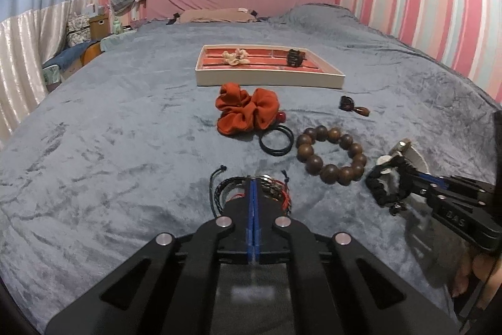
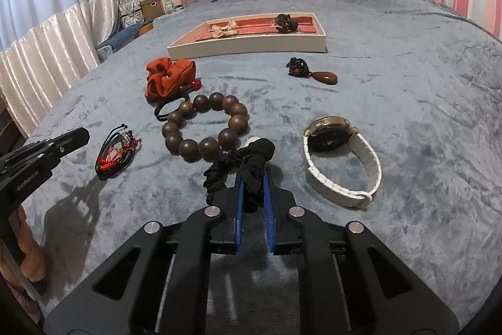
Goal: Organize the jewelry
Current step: 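Lift the braided bracelet with the left gripper while the right lifts the black scrunchie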
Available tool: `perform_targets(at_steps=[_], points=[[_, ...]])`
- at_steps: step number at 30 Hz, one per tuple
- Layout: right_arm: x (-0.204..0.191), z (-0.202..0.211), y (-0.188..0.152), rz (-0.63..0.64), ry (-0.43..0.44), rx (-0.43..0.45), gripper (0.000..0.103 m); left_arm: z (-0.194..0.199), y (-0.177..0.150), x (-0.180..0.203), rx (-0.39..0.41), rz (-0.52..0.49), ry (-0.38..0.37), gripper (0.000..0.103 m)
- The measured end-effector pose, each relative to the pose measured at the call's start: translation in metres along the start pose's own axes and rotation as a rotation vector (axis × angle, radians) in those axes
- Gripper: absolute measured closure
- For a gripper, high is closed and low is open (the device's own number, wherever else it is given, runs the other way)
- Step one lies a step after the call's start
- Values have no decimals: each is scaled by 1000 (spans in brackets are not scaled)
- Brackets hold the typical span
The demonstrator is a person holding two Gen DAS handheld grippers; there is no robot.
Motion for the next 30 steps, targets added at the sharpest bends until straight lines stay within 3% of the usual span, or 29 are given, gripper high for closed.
perform_targets(at_steps=[14, 17, 18, 19, 26, 30], points=[[6, -8, -4, -30, 34, -26, 91, -13, -16, 8, -71, -42, 18, 100], [7, -10, -4, -39, 44, -33, 91, -14, -17, 5, -74, -34, 24, 83], [8, -11, -5, -41, 46, -34, 91, -13, -17, 4, -64, -31, 35, 62], [8, -12, -5, -42, 49, -37, 91, -11, -16, 3, -45, -31, 51, 48], [10, -14, -6, -53, 60, -47, 91, -15, -17, 5, -57, -41, 47, 48], [10, -16, -6, -56, 61, -52, 91, -15, -16, 5, -50, -43, 47, 52]])
Point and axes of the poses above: each gripper's, at about its wrist camera, not at the fingertips, and z roughly against the way its jaws point, x to its right, y to its top, the point moved 6 cm from there along -z, roughly the way its jaws point, and after that the axes turned 7 degrees about -x, right-handed, at the moved point
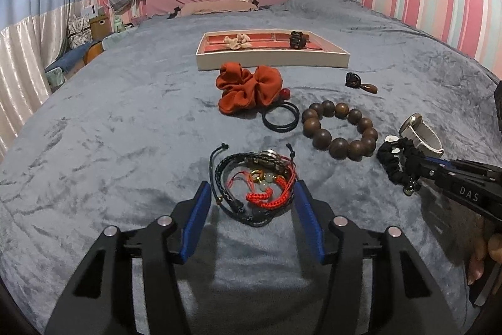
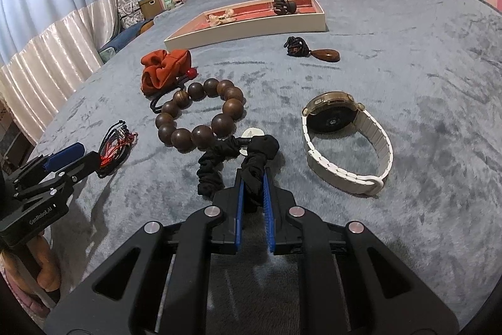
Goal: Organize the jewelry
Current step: 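Lift the braided bracelet with the left gripper while the right lifts the black scrunchie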
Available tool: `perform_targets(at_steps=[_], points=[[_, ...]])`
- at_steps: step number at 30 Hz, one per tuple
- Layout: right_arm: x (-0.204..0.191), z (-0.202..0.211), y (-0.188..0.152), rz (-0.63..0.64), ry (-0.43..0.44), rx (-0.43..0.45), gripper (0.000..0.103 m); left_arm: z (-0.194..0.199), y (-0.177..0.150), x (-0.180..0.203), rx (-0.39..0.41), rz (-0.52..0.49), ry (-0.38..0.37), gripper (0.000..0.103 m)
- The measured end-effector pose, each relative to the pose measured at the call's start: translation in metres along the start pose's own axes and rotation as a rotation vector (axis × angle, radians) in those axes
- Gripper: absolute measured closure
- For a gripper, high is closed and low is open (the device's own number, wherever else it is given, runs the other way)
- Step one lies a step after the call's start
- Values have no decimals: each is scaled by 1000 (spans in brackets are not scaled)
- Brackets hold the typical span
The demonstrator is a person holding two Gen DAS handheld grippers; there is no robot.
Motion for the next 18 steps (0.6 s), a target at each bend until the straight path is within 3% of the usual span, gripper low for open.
perform_targets(at_steps=[6, 16, 18], points=[[1, -1, -1, -8, 5, -5, 91, -7, -2, 6, -28, -28, -11, 67], [3, -1, -2, -18, 9, -7, 91, -19, -3, 13, -71, -63, -22, 69], [3, -2, -2, -20, 10, -10, 91, -23, -3, 16, -88, -74, -40, 77]])
Point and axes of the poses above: each gripper's, at about its wrist camera, not at the fingertips, and z roughly against the way its jaws point, x to its right, y to its top, the point moved 6 cm from there along -z, roughly the way its jaws point, and after that the axes turned 7 degrees about -x, right-handed, at the moved point
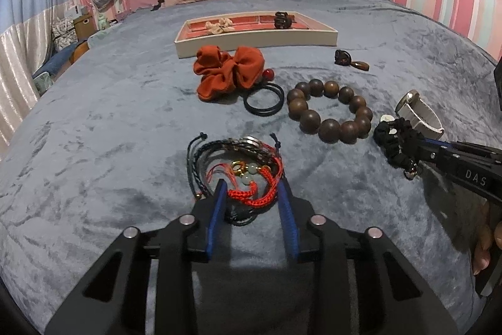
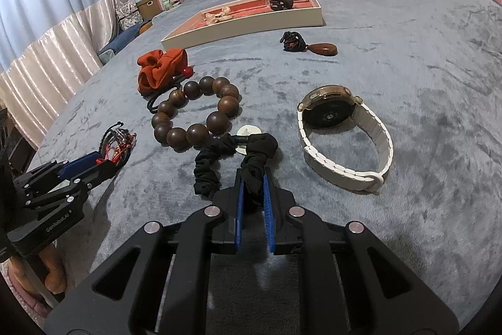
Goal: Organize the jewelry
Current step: 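Lift the braided bracelet with the left gripper while the right lifts the black scrunchie, then carry the bracelet and black scrunchie toward the brick-pattern tray with both grippers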
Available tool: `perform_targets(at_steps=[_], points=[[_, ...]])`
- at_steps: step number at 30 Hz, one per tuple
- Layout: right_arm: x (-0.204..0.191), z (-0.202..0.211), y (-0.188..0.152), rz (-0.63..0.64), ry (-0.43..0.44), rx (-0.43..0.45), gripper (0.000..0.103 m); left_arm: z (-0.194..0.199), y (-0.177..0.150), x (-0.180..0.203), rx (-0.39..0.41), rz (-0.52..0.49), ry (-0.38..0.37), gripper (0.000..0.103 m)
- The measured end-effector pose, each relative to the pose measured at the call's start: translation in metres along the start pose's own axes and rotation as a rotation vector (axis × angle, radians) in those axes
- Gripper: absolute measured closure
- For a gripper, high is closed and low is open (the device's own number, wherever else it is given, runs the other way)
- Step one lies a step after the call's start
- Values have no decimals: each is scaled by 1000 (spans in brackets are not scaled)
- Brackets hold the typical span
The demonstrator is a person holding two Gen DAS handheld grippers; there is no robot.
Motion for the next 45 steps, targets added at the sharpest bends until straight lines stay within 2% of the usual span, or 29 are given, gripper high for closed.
perform_targets(at_steps=[3, 8, 12, 25, 30, 36, 45], points=[[0, 0, -1, 0, -1, -4, 91, -3, 0, 5, -10, -23, -4, 87], [-2, -1, -1, 3, -5, -7, 91, -4, 1, 4, -9, -13, -29, 92], [-2, 0, 0, 7, -9, -2, 91, 3, 2, 4, 20, -15, -14, 97], [-7, 13, 7, 26, -28, 50, 91, 33, 10, -10, 94, 54, -58, 97], [-14, 20, 15, 55, -39, 77, 91, 48, 22, -13, 134, 58, -48, 97], [-16, 28, 43, 69, -46, 127, 91, 55, 52, -23, 171, 66, -38, 97], [-15, 26, 111, 72, -45, 184, 91, 49, 115, -40, 204, 54, -33, 97]])
Point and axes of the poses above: each gripper's, at about its wrist camera, not at the fingertips, and z roughly against the way its jaws point, x to its right, y to its top, the point moved 6 cm from there along -z, roughly the way its jaws point, and after that the axes turned 7 degrees about -x, right-handed, at the moved point
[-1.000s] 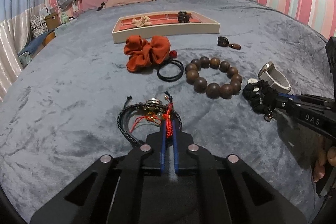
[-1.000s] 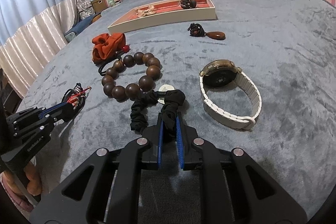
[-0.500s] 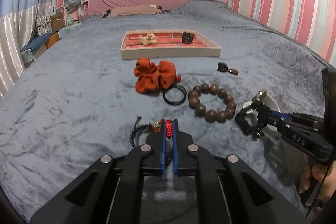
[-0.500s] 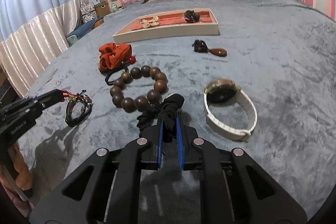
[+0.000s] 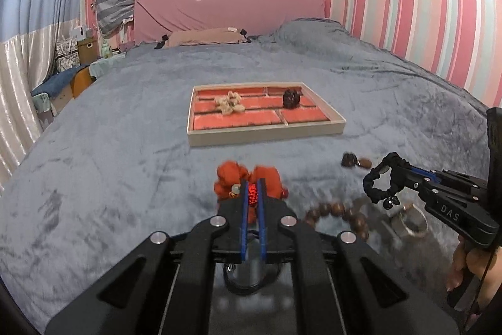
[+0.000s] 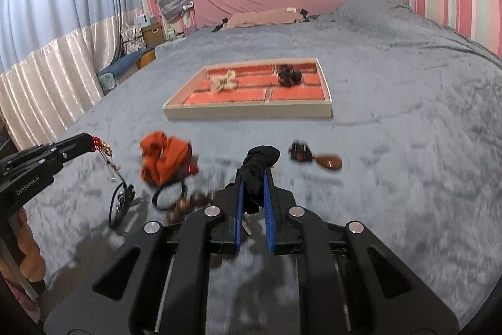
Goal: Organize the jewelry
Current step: 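Carry the bracelet and black scrunchie toward the brick-pattern tray with both grippers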
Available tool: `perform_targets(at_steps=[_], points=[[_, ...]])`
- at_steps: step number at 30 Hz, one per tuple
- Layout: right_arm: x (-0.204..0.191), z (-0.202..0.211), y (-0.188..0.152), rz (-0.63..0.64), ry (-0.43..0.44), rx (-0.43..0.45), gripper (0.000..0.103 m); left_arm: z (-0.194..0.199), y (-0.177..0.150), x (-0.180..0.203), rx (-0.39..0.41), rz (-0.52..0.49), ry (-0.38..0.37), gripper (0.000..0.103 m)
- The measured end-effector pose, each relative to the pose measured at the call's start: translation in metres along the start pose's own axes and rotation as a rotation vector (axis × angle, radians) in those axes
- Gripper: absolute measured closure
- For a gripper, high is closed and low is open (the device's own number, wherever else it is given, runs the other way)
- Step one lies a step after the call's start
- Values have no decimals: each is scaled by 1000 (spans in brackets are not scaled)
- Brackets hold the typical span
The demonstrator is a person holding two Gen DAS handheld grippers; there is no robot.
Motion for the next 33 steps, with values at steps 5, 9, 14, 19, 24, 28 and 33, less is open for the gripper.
perform_targets(at_steps=[5, 9, 14, 19, 24, 28, 33], points=[[5, -8, 24, -1, -9, 17, 91, -13, 17, -10, -11, 16, -17, 97], [6, -15, 36, -4, -4, 18, 91, -22, 27, -21, -28, 44, -34, 97], [7, -24, 46, 5, -10, 16, 91, -35, 34, -27, -55, 57, -68, 97], [10, -34, 50, 1, -11, 11, 91, -41, 37, -36, -63, 90, -119, 97], [13, -43, 51, -4, -6, 5, 91, -36, 42, -42, -62, 111, -178, 97], [15, -47, 51, -12, 1, 8, 91, -29, 48, -44, -54, 119, -204, 97], [17, -51, 52, -17, 7, 10, 91, -23, 49, -44, -61, 125, -211, 97]])
Point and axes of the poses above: each gripper's, at about its wrist camera, not at the fingertips, and z roughly against the way its jaws point, x to its right, y to its top, the point moved 6 cm from there along -z, roughly the way its jaws point, and after that the axes turned 7 degrees about -x, right-handed, at the moved point
